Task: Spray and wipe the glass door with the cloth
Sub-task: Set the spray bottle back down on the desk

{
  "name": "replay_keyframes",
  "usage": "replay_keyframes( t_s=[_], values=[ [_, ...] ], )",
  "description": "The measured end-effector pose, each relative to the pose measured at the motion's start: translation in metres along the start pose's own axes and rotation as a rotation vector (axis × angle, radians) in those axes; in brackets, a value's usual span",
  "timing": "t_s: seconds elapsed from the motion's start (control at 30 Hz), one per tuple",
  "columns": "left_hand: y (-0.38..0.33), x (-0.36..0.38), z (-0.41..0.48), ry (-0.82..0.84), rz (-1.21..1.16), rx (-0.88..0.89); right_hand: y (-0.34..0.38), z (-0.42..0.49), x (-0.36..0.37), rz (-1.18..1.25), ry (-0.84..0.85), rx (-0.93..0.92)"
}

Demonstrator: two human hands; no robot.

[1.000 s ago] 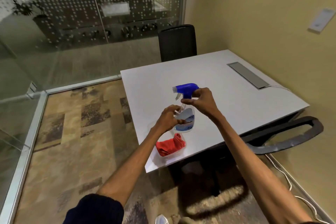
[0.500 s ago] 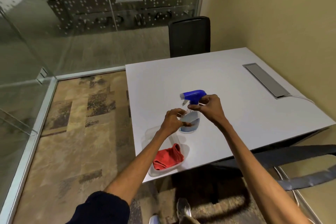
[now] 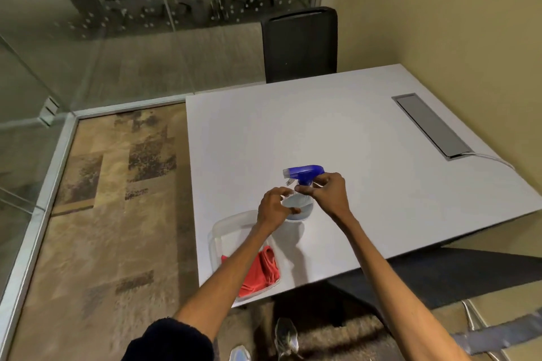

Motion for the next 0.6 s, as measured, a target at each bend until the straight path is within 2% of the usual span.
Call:
replay_keyframes(
  t_s=[0.33, 0.6],
  values=[
    [0.017, 0.031, 0.019, 0.011, 0.074, -0.113, -0.055, -0.003, 0.009, 0.065, -0.021, 0.099],
    [0.023, 0.036, 0.011, -0.016, -0.034, -0.130, -0.049, -0.012, 0.020, 0.097, -0.042, 0.047]
  ],
)
Point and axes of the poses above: each hand's wrist, its own z-axis towards the middle knuckle, its own x-axis out of the palm, y = z × x, the point moved 7 cm from there along z, towards the middle knuckle, and after that the axes turned 10 degrees about -x, right-handed, at the moved point
